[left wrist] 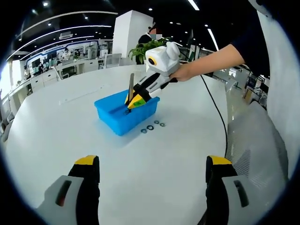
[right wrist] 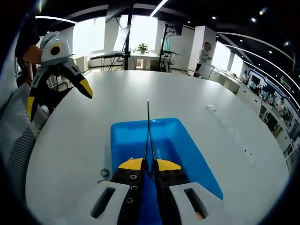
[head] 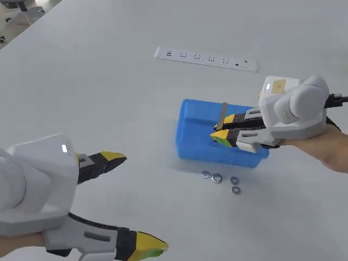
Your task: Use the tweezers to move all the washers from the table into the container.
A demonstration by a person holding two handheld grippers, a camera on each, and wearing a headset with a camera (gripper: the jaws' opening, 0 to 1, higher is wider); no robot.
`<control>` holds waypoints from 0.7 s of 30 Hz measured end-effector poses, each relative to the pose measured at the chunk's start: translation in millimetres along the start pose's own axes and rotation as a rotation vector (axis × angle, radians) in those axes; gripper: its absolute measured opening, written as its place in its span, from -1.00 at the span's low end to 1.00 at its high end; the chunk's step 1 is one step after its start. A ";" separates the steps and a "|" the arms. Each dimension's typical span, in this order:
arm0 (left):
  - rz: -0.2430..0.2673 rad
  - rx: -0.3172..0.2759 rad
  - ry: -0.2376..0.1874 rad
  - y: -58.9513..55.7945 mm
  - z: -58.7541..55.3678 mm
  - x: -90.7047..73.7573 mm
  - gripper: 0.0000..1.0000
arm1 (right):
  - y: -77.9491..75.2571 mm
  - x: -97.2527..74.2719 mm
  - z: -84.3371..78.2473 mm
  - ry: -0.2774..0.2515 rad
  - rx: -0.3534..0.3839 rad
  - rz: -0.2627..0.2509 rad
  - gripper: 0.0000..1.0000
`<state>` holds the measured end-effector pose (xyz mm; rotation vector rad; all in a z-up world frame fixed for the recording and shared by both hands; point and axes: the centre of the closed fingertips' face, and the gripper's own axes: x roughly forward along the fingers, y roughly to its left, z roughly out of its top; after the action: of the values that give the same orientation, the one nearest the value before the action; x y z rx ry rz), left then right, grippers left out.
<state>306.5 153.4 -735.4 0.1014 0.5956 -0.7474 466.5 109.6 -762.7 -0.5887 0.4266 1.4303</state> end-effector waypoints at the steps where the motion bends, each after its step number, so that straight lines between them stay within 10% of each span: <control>1: -0.002 -0.006 -0.002 -1.0 0.5 0.0 0.99 | -0.2 0.3 -1.3 0.002 0.000 0.003 -0.81; 21: -0.006 -0.016 -0.009 -2.6 8.7 -3.3 0.98 | 2.9 2.0 -0.6 -0.004 -0.002 0.021 -0.80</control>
<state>307.0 150.9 -726.1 0.0816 0.5931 -0.7490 463.8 111.0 -764.7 -0.5848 0.4291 1.4514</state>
